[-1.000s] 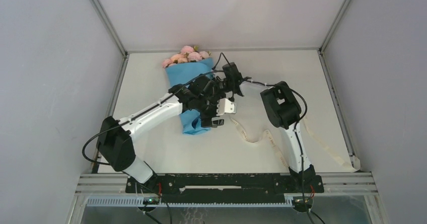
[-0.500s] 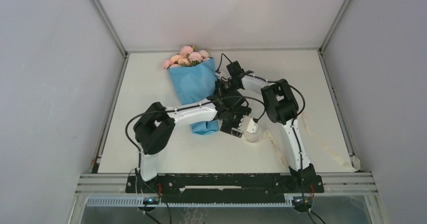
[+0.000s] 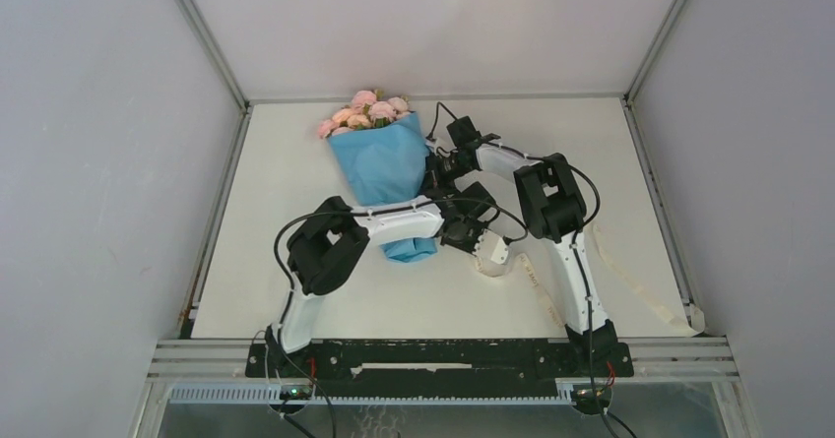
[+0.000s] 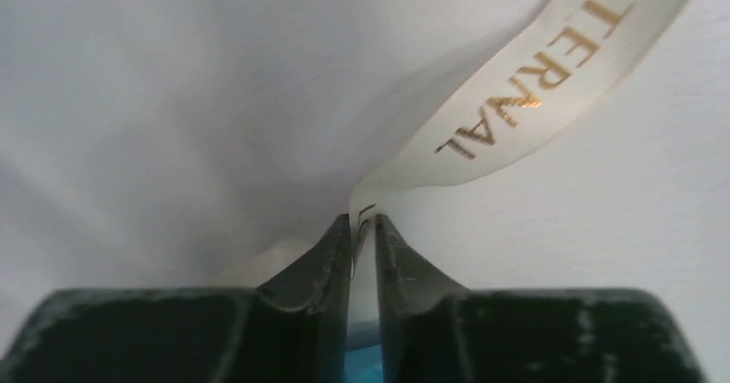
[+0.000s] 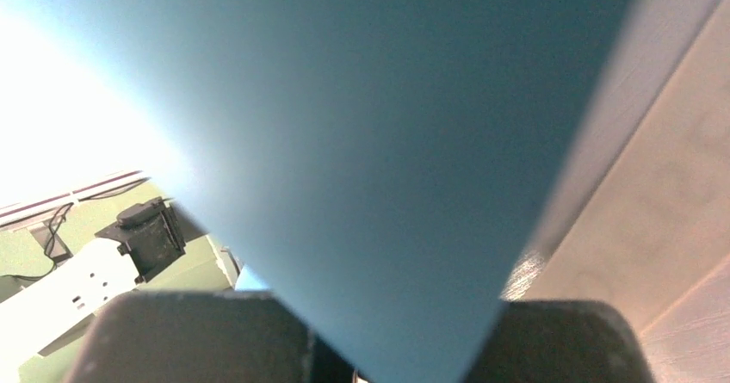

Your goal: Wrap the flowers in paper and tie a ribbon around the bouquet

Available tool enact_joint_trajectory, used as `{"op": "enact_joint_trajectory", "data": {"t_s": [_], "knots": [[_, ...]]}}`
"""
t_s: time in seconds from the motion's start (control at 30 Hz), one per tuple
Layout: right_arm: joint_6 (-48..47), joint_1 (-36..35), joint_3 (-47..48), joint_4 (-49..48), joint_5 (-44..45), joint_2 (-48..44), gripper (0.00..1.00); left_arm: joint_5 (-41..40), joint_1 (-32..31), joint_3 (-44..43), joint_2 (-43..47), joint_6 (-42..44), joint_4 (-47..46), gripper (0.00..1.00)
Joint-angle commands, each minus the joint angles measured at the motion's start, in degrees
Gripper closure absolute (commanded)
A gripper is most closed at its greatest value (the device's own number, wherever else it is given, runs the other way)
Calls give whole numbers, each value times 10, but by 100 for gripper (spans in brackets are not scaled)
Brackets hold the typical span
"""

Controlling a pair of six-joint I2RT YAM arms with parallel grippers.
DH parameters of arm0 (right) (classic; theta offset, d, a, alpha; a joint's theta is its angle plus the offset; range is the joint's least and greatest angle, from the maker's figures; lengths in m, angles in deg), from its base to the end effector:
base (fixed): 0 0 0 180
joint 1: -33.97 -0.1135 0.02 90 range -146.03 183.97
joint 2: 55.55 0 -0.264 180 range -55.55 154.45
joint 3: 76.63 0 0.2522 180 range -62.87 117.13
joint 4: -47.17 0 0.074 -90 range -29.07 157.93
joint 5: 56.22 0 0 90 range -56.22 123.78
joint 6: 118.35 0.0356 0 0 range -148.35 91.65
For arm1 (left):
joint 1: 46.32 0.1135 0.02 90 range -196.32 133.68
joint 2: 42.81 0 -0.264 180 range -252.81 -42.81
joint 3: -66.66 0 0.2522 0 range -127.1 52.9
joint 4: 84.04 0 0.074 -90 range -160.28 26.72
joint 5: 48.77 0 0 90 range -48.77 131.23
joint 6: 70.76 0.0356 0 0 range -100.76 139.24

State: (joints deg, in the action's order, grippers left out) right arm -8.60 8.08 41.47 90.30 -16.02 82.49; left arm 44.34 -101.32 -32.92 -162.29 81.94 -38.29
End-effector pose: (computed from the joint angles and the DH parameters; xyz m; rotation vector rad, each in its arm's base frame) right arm 0.4355 0.2416 0.1175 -0.4458 2.6897 1.4110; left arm 0.2463 -0.3552 0.1577 2.3308 1.3902 -0.0342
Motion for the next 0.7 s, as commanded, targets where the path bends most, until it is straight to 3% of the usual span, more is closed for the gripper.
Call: {"op": "enact_joint_trajectory", "data": {"t_s": [0.0, 0.03, 0.07, 0.27, 0.4, 0.53, 0.67], "knots": [[30, -2, 2, -28, 11, -36, 100, 47, -42, 22, 19, -62, 62, 91], [39, -2, -1, -31, 11, -42, 100, 66, -53, 29, 31, -83, 76, 98], [47, -1, -6, -32, 12, -48, 100, 86, -65, 35, 44, -101, 94, 100], [92, 5, -37, -41, 25, -88, 100, 198, -115, 78, 110, -147, 250, 100], [104, 10, -57, -42, 28, -103, 100, 174, -105, 180, 172, -151, 293, 100], [112, 21, -76, -43, 26, -116, 100, 146, -54, 274, 213, -165, 297, 100], [126, 34, -99, -55, 22, -142, 100, 145, 57, 296, 224, -175, 310, 100]]}}
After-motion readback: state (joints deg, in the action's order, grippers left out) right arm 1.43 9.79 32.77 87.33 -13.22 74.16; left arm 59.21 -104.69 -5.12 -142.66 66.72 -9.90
